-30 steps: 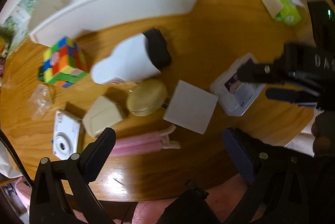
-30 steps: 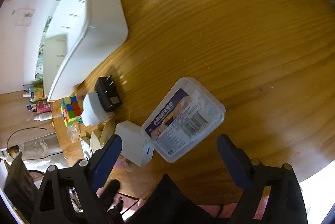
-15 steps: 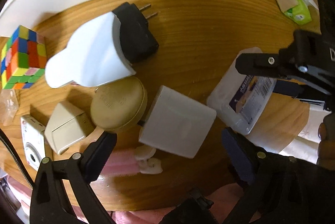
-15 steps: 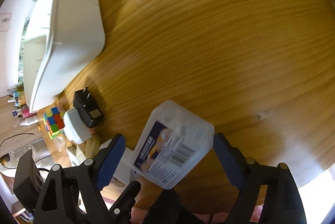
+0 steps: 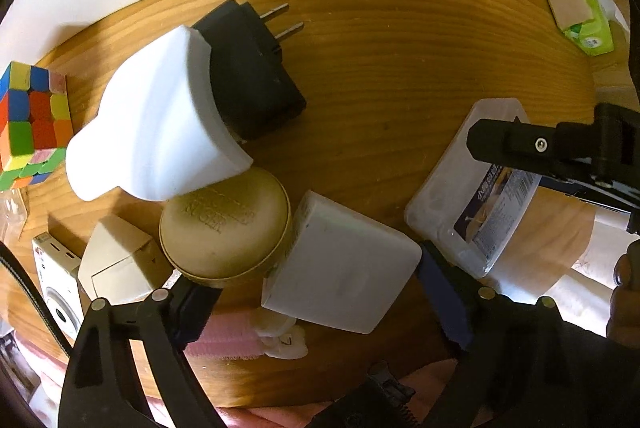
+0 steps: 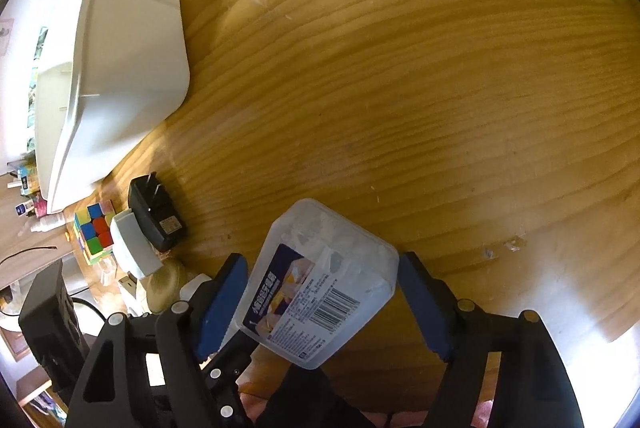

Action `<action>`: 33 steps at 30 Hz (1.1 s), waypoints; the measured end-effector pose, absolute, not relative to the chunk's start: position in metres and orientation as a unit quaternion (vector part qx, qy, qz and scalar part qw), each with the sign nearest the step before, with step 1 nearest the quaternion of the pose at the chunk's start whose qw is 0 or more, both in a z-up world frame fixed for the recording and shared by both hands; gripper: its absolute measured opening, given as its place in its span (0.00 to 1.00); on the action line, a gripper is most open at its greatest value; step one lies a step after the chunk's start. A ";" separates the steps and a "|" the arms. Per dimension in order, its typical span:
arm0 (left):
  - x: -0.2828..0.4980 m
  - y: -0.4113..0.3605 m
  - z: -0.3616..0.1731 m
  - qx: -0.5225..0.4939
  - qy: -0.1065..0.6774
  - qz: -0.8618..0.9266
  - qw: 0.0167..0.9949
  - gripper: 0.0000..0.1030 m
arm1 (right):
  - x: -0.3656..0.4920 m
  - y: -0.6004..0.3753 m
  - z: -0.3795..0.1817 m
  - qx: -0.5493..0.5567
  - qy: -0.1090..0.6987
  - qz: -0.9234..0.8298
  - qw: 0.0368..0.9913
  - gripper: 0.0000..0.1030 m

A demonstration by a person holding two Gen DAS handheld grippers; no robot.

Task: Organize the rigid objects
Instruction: 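Close the left tool on the white square charger while the right tool lifts the clear box, then carry the charger in the left tool and the clear box in the right tool over the white bin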

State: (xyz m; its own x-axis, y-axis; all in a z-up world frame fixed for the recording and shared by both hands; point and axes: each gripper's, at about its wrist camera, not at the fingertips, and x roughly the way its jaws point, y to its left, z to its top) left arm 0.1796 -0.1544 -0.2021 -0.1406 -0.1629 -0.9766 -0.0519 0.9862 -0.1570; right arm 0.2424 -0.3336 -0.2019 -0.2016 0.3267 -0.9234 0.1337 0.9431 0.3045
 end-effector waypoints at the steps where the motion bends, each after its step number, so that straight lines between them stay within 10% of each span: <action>1: 0.181 -0.155 -0.202 -0.068 0.754 -0.043 0.652 0.86 | 0.243 -0.332 -0.202 0.151 0.770 0.079 0.614 0.75; 33: 0.170 -0.138 -0.130 -0.052 0.721 -0.016 0.691 0.82 | 0.206 -0.389 -0.150 0.206 0.700 0.124 0.672 0.69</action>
